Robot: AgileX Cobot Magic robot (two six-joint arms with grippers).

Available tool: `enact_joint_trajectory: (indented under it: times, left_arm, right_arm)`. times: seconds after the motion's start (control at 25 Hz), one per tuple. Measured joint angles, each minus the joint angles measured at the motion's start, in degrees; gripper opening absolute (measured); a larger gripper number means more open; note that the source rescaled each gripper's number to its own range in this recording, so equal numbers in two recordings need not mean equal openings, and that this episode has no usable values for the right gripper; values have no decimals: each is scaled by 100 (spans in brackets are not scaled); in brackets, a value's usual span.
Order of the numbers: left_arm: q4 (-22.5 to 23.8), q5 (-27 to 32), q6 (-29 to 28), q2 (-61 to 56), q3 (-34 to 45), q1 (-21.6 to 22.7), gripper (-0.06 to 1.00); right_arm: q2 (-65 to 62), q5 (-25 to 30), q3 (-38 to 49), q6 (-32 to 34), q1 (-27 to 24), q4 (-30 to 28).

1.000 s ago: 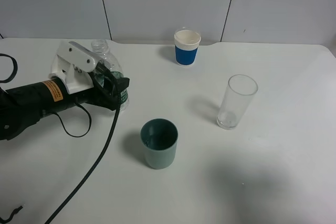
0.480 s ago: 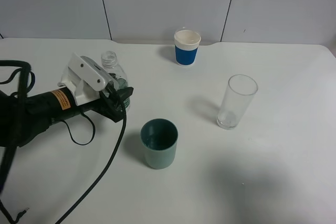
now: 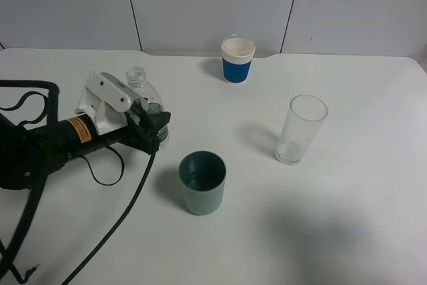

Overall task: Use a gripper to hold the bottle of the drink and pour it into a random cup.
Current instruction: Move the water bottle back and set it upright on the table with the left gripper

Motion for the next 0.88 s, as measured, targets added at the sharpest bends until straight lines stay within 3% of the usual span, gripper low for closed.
enact_joint_trajectory:
  times: [0.24, 0.52, 0.88]
  left_arm:
    - [0, 0, -99, 0, 0, 0, 0]
    - [-25, 0, 325, 0, 0, 0, 0]
    - [-25, -225, 352, 277, -5, 0, 0]
  right_arm:
    - [0, 0, 0, 0, 0, 0]
    - [0, 0, 0, 0, 0, 0]
    - [0, 0, 0, 0, 0, 0]
